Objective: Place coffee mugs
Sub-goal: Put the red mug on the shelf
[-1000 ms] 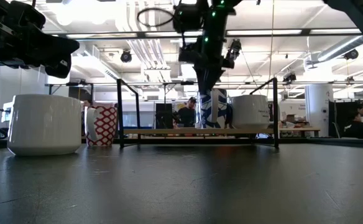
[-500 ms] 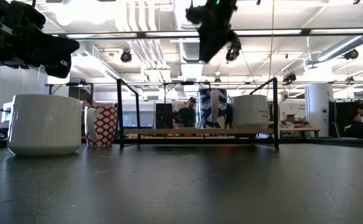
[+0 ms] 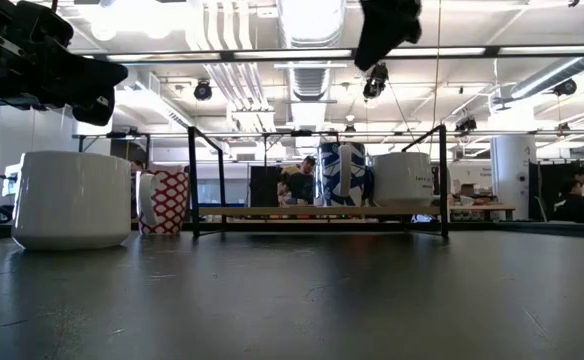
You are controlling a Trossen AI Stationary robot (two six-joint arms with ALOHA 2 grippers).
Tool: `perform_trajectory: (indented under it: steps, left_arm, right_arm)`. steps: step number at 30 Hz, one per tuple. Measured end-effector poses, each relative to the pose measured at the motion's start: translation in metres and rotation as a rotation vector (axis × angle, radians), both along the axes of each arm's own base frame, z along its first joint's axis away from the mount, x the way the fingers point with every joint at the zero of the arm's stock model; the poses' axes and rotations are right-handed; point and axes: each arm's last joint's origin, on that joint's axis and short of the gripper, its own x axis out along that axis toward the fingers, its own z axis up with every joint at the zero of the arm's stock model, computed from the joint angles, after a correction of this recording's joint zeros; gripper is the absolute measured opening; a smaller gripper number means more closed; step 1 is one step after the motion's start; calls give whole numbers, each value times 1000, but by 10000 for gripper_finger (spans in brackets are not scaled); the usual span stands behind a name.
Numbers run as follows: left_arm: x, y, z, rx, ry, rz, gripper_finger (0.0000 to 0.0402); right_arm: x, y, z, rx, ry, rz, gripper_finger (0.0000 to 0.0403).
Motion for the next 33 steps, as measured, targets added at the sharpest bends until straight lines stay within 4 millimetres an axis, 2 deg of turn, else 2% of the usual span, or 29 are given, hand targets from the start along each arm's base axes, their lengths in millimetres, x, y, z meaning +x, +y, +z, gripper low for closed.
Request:
perform_trajectory:
  steps: [8, 16, 25, 28, 33]
  left_arm:
    - [0, 0, 0, 0, 1, 0, 0]
    - [-1, 1, 8, 5, -86, 20, 0]
    - [-2, 7, 14, 14, -142, 260, 0]
    - [-2, 8, 14, -72, -149, 266, 0]
    - [-3, 9, 17, -103, -183, 302, 0]
  right_arm:
    - [-37, 27, -4, 75, -197, 17, 93]
    - [-59, 41, -3, 115, -359, 59, 83]
    - [-66, 41, -9, 38, -373, 40, 86]
    - [-66, 41, -12, 37, -364, 42, 84]
    - [-65, 41, -14, 39, -360, 38, 78]
